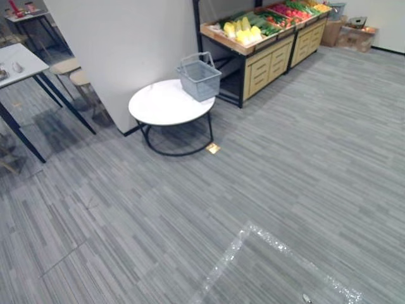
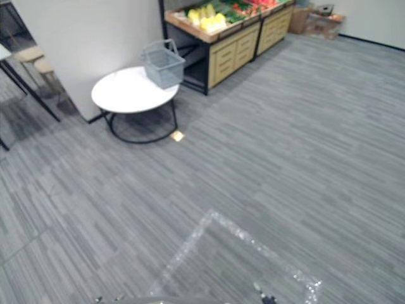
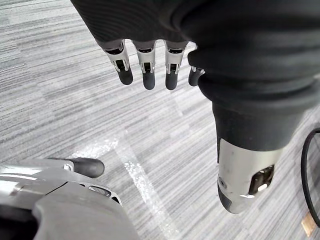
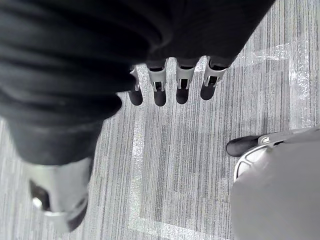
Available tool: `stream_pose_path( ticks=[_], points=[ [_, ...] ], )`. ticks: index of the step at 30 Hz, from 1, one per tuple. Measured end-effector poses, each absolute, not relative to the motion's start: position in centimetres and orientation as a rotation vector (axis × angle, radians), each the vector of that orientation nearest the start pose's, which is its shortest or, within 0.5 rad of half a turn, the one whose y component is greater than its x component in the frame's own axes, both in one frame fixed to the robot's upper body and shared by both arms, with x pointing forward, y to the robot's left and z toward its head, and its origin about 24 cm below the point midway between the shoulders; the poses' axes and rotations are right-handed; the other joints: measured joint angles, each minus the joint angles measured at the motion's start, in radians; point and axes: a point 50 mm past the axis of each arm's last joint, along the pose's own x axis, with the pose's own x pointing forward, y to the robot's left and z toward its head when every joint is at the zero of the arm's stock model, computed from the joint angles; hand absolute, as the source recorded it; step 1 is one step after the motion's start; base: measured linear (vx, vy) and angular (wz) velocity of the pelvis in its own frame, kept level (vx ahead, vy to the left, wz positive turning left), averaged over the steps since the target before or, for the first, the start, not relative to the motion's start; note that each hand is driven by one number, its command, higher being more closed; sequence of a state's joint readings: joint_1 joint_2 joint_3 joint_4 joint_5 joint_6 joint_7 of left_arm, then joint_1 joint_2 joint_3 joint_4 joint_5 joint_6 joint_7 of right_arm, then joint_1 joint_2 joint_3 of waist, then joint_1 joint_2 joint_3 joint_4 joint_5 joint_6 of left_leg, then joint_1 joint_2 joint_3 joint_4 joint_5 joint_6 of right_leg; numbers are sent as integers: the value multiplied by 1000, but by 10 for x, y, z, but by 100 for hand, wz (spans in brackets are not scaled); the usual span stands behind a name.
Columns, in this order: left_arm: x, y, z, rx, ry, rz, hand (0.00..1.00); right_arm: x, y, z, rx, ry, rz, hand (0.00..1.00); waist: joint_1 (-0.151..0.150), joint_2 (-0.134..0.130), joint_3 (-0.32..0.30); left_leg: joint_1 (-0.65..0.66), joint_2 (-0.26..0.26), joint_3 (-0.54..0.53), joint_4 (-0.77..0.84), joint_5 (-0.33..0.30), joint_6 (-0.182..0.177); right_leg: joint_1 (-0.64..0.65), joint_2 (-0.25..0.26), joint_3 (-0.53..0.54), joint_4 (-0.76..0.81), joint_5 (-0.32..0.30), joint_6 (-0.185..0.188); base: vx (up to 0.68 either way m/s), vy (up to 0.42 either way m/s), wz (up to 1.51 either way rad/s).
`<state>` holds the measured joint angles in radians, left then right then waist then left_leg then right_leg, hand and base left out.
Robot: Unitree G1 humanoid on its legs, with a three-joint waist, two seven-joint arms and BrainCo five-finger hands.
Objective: Pick vegetable in the basket
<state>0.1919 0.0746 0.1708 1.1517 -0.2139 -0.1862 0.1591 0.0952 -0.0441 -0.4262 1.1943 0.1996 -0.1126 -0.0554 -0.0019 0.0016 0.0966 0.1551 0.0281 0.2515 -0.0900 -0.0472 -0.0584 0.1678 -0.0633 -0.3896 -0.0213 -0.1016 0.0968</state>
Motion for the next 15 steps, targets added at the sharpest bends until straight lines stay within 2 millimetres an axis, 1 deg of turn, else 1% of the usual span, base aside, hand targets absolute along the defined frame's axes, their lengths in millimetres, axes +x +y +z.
stream_pose_path(
  ticks=[2, 3, 4, 5, 15],
  points=[
    [35, 213, -168, -135, 1127, 558, 0, 56, -213, -169, 321, 1111, -621, 0, 0, -1, 5, 6, 0, 12, -1, -1, -1, 3, -1, 3, 0, -1, 2, -6, -1, -10],
    [35, 213, -168, -151, 1124, 562, 0, 56, -213, -169, 323, 1110, -619, 0, 0, -7, 9, 6, 0, 13, -1, -1, -1, 3, -1, 3, 0, -1, 3, -9, -5, -6],
    [36, 214, -167, -165, 1117, 557, 0, 58, -212, -169, 326, 1107, -615, 0, -1, 0, 11, 8, 0, 14, -1, -1, -1, 3, -1, 3, 0, -1, 3, -11, -5, -4],
    [36, 214, -167, -169, 1116, 555, 0, 58, -212, -169, 327, 1106, -613, 0, -1, -4, 15, 7, 0, 15, -1, -1, -1, 2, -1, 3, 0, -1, 3, 0, 0, 0],
    [37, 214, -168, -193, 1111, 525, 0, 59, -211, -169, 342, 1101, -603, 0, -1, -4, 18, 9, 0, 23, -2, -1, -1, -1, -1, 8, 0, -1, 2, -4, 0, -1]
  ],
)
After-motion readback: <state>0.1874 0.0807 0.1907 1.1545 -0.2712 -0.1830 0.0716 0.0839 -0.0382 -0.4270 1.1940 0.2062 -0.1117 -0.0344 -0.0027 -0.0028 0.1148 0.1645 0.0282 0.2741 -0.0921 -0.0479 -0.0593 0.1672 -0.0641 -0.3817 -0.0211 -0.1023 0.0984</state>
